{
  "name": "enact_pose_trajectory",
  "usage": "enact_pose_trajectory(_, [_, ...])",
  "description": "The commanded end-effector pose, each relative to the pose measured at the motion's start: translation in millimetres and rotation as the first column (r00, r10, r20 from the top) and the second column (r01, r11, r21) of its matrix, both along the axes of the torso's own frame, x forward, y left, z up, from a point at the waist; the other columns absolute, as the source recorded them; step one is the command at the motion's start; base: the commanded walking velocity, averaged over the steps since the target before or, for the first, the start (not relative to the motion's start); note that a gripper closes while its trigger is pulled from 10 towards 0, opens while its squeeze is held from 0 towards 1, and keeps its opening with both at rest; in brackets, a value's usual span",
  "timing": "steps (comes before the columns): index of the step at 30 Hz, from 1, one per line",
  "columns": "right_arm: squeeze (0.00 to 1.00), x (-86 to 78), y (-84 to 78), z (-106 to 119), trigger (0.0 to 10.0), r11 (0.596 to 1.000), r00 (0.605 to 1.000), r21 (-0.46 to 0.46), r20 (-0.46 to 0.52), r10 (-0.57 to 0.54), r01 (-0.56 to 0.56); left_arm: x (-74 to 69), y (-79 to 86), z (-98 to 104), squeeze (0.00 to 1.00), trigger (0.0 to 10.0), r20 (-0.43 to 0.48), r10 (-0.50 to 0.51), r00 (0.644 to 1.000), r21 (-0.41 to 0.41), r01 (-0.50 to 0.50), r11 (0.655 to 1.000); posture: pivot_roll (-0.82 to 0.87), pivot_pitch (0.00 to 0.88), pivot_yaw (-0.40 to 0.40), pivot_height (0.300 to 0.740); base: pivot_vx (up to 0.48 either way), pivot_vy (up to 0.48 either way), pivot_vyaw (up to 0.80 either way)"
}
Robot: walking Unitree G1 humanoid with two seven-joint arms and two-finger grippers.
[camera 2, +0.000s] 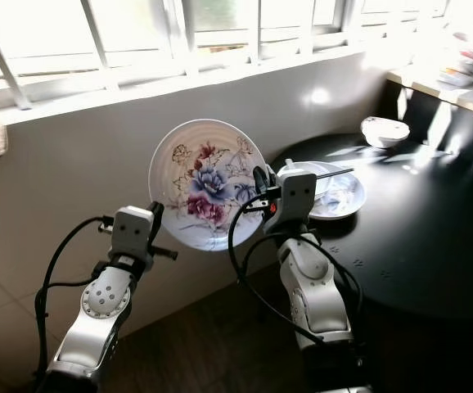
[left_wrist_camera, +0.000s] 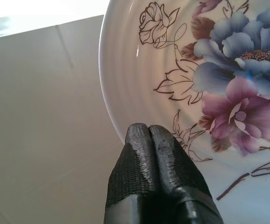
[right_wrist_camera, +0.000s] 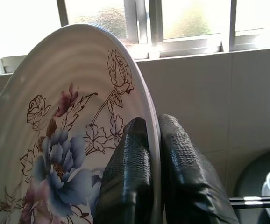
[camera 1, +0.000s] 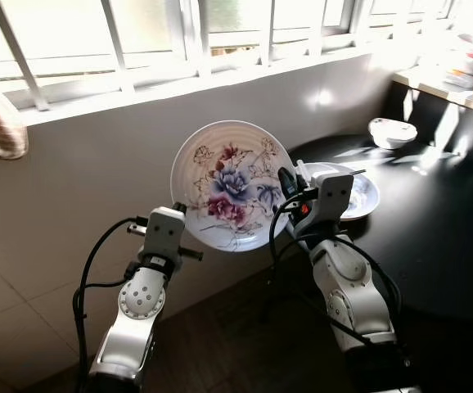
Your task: Kitchen organization
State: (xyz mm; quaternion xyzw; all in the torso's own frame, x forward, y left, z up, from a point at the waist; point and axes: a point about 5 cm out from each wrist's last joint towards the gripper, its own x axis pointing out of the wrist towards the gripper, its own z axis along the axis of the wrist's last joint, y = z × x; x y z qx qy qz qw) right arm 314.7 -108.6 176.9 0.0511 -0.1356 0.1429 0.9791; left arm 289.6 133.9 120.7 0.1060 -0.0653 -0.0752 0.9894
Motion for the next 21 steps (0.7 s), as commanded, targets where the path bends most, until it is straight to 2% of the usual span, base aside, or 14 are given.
enact_pose_trajectory(1, [0.0,-0.1,0.5,7.0,0.0,1.0,0.999,0.008,0.037,0.0,0.0,0.0,-1.1,2.9,0.0,10.0,0.016,-0.005,1.0,0.011,0.005,1.0,0.12,0.0,0.012,0.74,0.0,0.0,0.8])
enact_pose_trajectory(11, [0.0,-0.4,0.7,5.2,0.0,1.0,0.999,-0.001,0.038,-0.005,0.005,0.4,-1.3,6.2,0.0,10.0,0.034,-0.012,0.999,0.021,0.012,1.0,0.12,0.0,0.017,0.74,0.0,0.0,0.8])
enact_pose_trajectory(15, [0.0,0.0,-5.1,16.2,0.0,0.998,0.993,0.01,0.103,-0.065,0.064,3.0,1.5,9.6,0.0,10.0,0.052,0.006,0.999,0.021,-0.007,1.0,0.12,0.0,0.017,0.74,0.0,0.0,0.8])
enact_pose_trajectory(21, [0.0,2.3,-7.1,20.5,0.0,0.996,0.989,0.007,0.121,-0.086,0.086,5.7,6.4,14.9,0.0,10.0,0.081,0.035,0.996,0.015,-0.036,0.999,0.12,0.0,0.016,0.74,0.0,0.0,0.8])
